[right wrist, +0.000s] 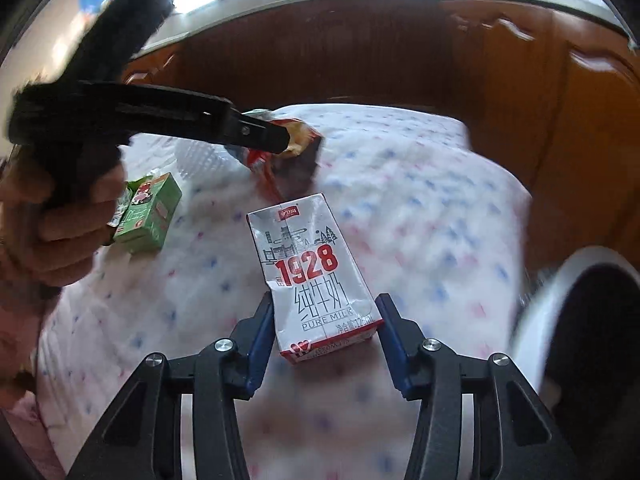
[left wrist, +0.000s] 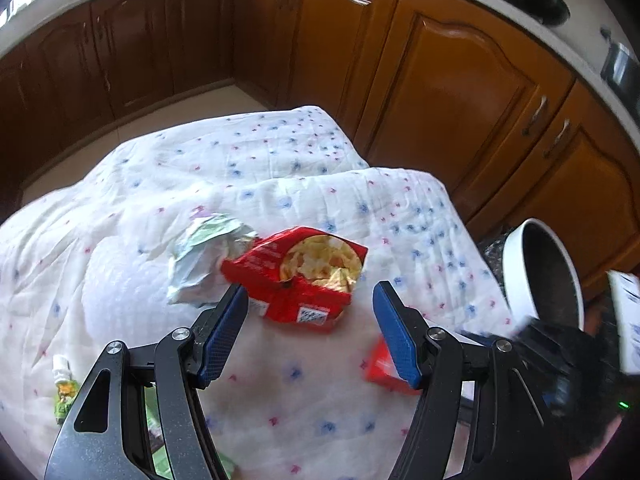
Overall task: Collect trash
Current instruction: 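Grasp the white-and-red milk carton with the right tool and lift it, then grasp the red chip bag with the left tool while the right tool holds the milk carton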
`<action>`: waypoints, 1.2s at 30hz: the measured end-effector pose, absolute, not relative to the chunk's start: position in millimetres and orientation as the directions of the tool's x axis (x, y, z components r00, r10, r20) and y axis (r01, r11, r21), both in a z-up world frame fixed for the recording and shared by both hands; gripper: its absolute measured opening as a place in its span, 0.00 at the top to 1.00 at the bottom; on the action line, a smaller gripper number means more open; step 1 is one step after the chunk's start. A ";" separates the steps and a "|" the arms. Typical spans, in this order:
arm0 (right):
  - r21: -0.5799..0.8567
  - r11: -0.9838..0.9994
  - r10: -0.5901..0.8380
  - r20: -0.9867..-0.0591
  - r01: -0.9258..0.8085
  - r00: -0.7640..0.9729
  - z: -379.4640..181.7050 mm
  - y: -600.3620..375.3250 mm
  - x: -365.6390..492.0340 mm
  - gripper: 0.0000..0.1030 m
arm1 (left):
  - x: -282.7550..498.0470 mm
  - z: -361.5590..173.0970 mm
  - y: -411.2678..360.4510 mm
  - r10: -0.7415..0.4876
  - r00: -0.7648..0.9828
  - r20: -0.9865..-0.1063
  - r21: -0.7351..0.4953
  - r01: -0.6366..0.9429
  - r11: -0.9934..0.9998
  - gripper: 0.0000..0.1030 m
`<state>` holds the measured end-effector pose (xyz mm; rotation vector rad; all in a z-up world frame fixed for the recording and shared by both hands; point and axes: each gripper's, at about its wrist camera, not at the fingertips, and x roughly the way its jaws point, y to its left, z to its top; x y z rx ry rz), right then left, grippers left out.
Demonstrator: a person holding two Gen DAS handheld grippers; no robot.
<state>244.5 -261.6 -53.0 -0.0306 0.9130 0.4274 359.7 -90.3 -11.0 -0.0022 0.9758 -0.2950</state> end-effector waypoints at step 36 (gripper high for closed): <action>0.322 0.944 0.298 -0.725 -0.077 0.621 -52.7 -297.7 161.3 0.45 | 367.7 -21.4 -151.2 -0.010 0.618 -0.786 0.301 0.398 0.867 0.27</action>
